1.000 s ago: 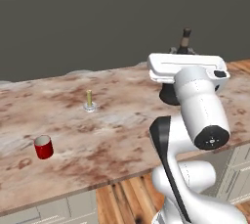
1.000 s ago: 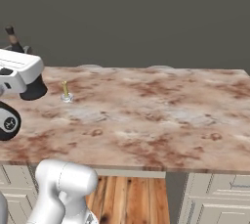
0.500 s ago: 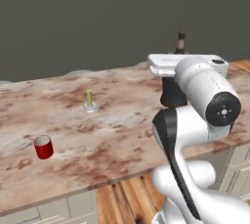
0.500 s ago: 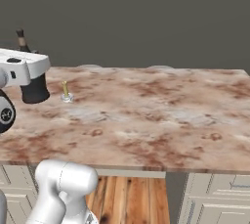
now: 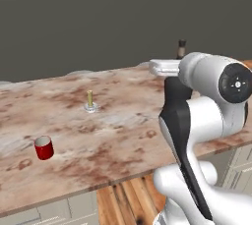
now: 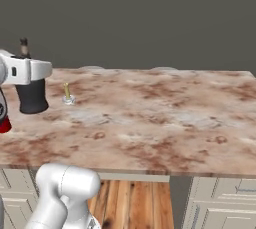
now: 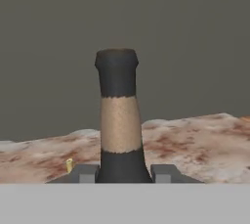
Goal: Open the cabinet directly in front. Then move the liquor and the mug to the dining counter with the candle on it.
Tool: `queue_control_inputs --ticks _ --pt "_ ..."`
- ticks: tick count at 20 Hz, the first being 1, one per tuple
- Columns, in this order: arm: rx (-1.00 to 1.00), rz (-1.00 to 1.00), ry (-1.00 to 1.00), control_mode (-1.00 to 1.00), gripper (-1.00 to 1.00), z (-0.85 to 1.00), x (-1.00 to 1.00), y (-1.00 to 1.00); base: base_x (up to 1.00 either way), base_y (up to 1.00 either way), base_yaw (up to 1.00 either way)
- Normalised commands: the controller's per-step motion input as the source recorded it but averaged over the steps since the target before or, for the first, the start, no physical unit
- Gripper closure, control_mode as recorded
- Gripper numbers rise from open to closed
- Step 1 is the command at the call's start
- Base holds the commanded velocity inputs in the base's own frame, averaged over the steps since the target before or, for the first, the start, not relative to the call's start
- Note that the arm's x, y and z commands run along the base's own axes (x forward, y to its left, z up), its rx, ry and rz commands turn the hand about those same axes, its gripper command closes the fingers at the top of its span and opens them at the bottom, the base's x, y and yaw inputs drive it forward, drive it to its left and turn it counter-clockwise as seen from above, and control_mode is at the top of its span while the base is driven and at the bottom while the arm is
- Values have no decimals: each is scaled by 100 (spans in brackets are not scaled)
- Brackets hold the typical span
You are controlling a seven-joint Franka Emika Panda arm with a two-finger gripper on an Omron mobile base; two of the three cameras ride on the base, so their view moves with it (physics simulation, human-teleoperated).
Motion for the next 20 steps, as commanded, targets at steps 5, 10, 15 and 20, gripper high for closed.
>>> queue_control_inputs --ticks 5,10,15,20 --pt "5 2 23 -100 100 -38 0 0 0 0 0" --pt "3 3 19 -100 100 -35 12 0 0 0 0" --pt "0 0 9 -100 100 -29 45 0 0 0 0" --pt "0 0 1 -100 100 -31 79 0 0 0 0"
